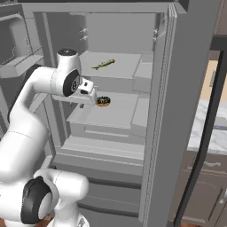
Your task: Take the fish from the fridge and place it on the digital scale on the counter by the fridge. Wait a few seconds for a reading, then move it to the plate on the dining counter.
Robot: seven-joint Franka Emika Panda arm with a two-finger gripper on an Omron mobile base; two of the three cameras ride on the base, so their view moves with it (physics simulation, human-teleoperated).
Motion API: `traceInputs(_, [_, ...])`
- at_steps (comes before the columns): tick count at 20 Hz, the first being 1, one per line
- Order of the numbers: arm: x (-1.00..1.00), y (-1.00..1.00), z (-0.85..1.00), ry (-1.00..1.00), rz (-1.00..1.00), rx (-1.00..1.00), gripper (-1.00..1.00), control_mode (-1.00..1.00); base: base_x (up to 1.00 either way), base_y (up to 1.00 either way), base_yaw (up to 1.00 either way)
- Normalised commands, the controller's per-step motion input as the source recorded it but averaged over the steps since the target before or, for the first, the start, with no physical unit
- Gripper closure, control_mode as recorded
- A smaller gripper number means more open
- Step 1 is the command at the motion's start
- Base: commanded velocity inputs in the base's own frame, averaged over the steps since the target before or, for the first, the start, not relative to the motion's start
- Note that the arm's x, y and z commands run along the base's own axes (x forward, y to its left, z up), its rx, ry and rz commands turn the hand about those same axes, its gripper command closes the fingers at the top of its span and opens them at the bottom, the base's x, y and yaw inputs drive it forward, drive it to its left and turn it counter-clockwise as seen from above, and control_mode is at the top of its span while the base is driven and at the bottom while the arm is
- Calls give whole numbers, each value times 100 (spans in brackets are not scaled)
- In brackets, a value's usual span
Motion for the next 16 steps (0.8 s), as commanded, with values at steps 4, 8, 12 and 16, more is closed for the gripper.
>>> traceInputs(4, [-3,2,2,0,3,0,-100,-100,0,0,0])
traceInputs(8, [0,18,30,-14,-1,1,-100,-100,0,0,0])
traceInputs(12, [0,19,100,-39,-10,-2,-100,-100,0,0,0])
traceInputs(16, [0,3,92,-38,-12,0,-100,-100,0,0,0])
